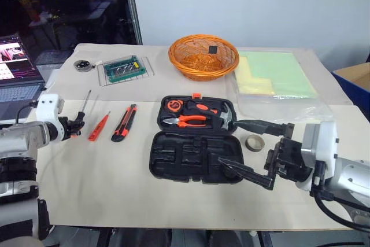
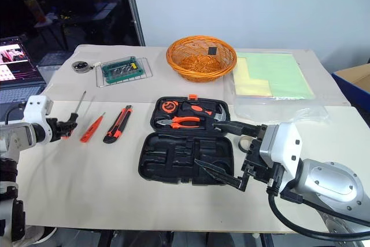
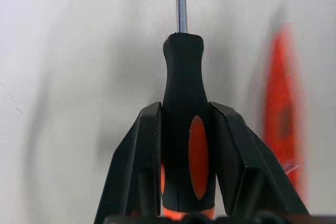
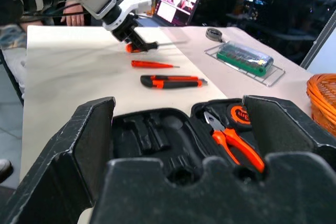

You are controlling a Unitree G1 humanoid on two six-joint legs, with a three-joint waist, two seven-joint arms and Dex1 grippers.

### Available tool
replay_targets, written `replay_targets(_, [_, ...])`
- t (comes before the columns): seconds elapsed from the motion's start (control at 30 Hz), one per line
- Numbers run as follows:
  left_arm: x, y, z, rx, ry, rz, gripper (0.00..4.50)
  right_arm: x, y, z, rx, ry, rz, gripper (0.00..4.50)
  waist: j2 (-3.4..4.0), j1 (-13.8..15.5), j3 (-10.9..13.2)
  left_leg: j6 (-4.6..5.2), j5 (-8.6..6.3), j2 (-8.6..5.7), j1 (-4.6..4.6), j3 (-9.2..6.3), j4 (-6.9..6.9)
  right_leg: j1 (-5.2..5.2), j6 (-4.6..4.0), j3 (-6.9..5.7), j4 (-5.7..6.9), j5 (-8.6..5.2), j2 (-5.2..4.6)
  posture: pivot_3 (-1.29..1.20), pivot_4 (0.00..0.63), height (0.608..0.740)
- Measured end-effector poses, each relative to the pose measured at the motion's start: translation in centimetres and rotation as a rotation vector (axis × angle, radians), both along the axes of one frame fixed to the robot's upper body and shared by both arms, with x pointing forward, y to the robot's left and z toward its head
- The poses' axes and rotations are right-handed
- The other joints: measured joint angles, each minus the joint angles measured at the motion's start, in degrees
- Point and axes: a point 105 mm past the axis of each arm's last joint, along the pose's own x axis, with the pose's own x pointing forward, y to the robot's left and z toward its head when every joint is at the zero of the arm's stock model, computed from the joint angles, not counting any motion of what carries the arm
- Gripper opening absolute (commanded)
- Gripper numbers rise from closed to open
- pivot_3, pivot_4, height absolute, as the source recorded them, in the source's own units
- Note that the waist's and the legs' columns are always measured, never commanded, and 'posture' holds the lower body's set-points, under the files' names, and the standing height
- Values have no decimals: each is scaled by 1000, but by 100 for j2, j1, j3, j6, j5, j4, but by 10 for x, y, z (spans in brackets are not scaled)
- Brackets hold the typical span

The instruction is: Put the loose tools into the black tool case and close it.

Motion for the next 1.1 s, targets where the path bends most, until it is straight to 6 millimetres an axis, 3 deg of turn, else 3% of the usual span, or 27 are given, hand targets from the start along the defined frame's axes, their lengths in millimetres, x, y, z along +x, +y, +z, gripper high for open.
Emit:
replay_targets(0.07, [1, -8, 20, -12, -84, -53, 874, 0, 0, 1, 3, -4, 2, 4500, 0, 1, 0, 0, 0, 0, 2, 1, -1, 2, 0, 1, 0, 0, -1, 0, 150, 740])
replay_targets(0.17, [-2, -55, 56, -86, -243, -305, 874, 0, -2, -5, 3, 23, -1, 4500, 0, 42, 0, 0, 0, -1, 0, 0, 5, 10, 0, -2, -3, 0, -4, 0, 150, 740])
replay_targets(0.23, [-9, -85, 67, -82, -265, -482, 874, -1, -5, -11, -2, 49, -17, 4500, 1, 32, -1, 0, 0, -3, 2, 3, 5, 14, 0, 1, -5, 0, -3, 0, 150, 740])
replay_targets(0.37, [-27, -140, 58, 1, -197, -830, 874, -1, -24, -26, -20, 111, -122, 4500, 5, 10, -2, 0, 0, -1, 7, 14, 1, 15, -1, 8, -3, 0, 2, 0, 150, 740])
replay_targets(0.47, [-39, -176, 36, 111, -116, -1094, 874, -6, -55, -44, -51, 193, -269, 4500, 8, 41, -3, 1, 0, 1, 10, 15, 1, 23, -2, 7, -5, -1, 5, 0, 150, 740])
replay_targets(0.53, [-37, -200, 31, 196, -102, -1243, 874, -17, -80, -53, -76, 250, -383, 4500, 11, 76, -2, 4, 2, -1, 4, 18, 17, 31, 0, 2, -3, -1, 7, 0, 150, 740])
replay_targets(0.63, [-31, -216, 31, 263, -98, -1354, 874, -30, -103, -57, -108, 295, -477, 4500, 13, 24, -3, 6, 2, 7, 9, 27, 21, 36, 23, 13, -6, -12, 15, 0, 150, 740])
replay_targets(0.77, [-24, -236, 25, 350, -63, -1493, 874, -47, -118, -57, -134, 331, -551, 4500, 19, -47, -7, 9, 3, 21, 19, 36, 20, 42, 45, 19, -2, -25, 24, 0, 150, 740])
replay_targets(0.9, [-25, -241, 0, 378, 56, -1567, 874, -57, -116, -54, -142, 338, -554, 4500, 23, -123, -8, 14, 0, 35, 12, 37, 21, 38, 46, 21, -3, -26, 35, 0, 150, 740])
replay_targets(1.1, [-23, -247, -9, 391, 105, -1536, 874, -57, -108, -46, -158, 287, -502, 4500, 21, -88, -7, 16, -1, 34, 4, 36, 30, 37, 47, 20, -3, -26, 34, 0, 150, 740])
